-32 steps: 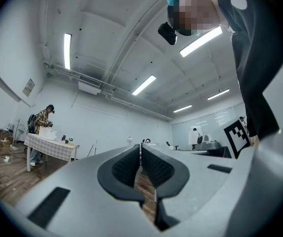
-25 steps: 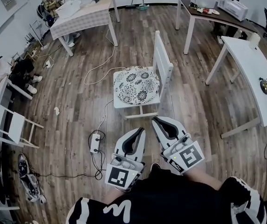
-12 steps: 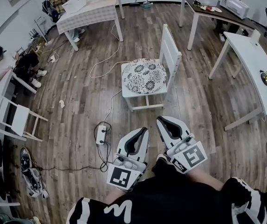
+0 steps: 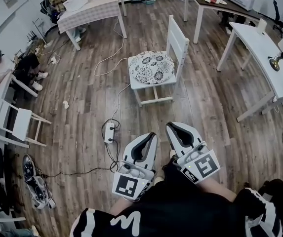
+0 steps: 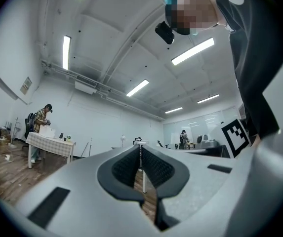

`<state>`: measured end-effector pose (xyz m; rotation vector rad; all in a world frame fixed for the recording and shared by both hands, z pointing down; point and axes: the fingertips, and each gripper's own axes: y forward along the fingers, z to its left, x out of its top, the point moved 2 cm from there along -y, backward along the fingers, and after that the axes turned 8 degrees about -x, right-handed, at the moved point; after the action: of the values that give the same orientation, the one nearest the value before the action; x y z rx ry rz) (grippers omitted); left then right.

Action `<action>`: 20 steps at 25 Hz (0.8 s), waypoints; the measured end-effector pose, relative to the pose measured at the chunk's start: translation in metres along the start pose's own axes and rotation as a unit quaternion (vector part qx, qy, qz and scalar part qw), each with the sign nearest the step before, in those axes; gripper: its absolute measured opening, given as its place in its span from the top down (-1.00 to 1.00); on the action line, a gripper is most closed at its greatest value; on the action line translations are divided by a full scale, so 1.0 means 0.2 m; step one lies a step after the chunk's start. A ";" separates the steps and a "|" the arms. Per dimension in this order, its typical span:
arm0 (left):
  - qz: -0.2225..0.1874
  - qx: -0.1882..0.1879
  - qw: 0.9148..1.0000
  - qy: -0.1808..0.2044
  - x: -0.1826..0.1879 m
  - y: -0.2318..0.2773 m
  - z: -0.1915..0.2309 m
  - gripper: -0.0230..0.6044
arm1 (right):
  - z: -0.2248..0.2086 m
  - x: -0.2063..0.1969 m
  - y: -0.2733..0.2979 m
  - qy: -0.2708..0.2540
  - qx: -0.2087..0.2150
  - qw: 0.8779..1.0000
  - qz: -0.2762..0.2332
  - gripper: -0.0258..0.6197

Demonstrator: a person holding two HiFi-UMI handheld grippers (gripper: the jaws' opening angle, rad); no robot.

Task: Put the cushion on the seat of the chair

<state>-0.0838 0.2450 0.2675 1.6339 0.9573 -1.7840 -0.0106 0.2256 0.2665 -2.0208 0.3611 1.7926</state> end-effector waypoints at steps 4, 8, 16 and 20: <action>-0.004 -0.015 1.000 -0.003 0.01 -0.09 -0.08 0.88 | 0.10 0.01 -0.12 -0.002 -0.013 1.000 -0.002 0.84; -0.009 -0.021 1.000 -0.002 0.03 -0.15 -0.14 0.88 | 0.15 0.03 -0.21 -0.010 -0.017 1.000 -0.005 0.84; -0.015 -0.020 1.000 0.001 0.10 -0.16 -0.23 0.88 | 0.18 0.11 -0.26 -0.019 -0.008 1.000 -0.010 0.84; -0.021 -0.014 1.000 -0.006 0.10 -0.13 -0.30 0.88 | 0.16 0.13 -0.31 -0.024 0.005 1.000 -0.007 0.84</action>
<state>-0.0693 0.3100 0.2503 1.5946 1.0136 -1.7993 -0.0069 0.2969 0.2456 -1.9659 0.3395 1.8239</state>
